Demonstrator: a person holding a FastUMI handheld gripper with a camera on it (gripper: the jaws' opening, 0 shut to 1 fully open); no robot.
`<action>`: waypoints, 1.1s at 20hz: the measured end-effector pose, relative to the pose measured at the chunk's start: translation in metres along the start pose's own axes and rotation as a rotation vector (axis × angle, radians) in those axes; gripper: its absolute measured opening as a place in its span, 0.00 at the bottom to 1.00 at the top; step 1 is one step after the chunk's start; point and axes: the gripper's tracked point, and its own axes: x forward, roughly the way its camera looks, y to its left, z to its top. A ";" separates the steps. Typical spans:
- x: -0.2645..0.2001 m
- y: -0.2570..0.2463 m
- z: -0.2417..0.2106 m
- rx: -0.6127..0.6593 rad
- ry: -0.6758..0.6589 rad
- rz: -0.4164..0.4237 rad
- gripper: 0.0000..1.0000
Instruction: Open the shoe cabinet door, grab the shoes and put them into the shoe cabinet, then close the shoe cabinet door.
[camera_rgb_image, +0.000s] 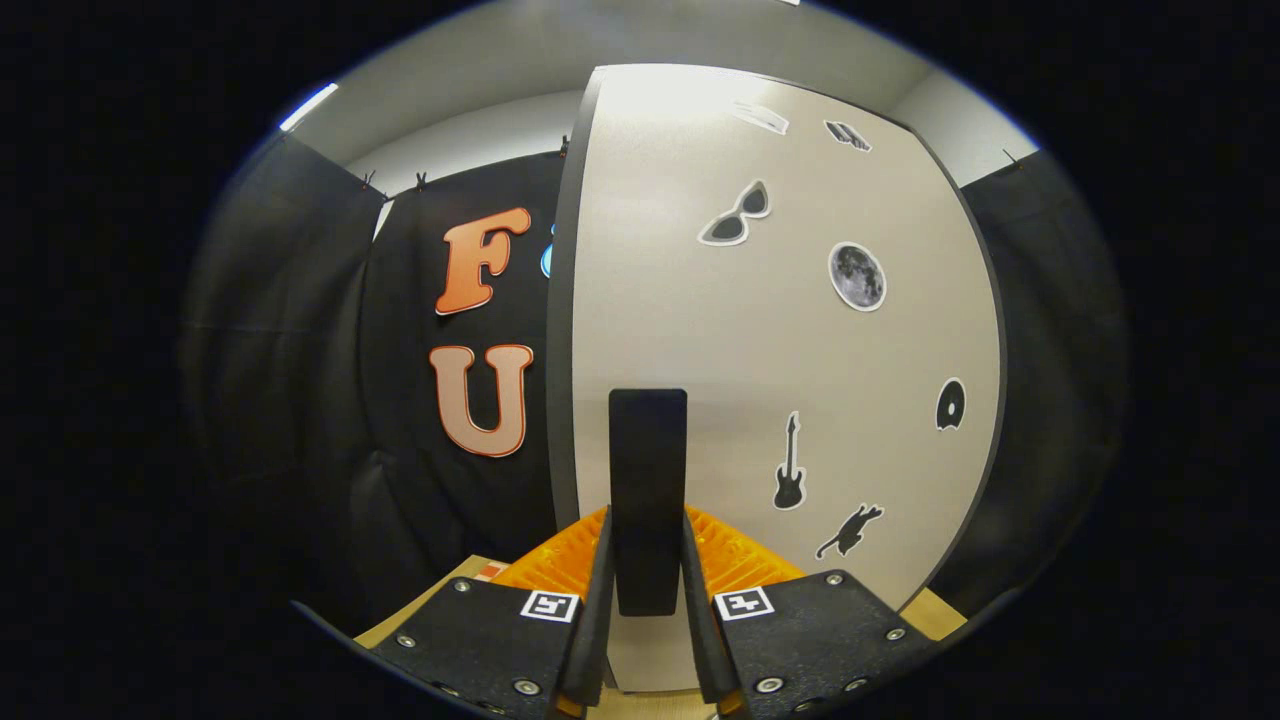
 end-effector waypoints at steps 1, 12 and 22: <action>-0.006 0.000 0.001 0.001 -0.003 0.003 0.36; -0.028 -0.008 0.005 0.045 -0.001 0.013 0.32; -0.044 -0.016 0.005 0.045 -0.006 0.015 0.31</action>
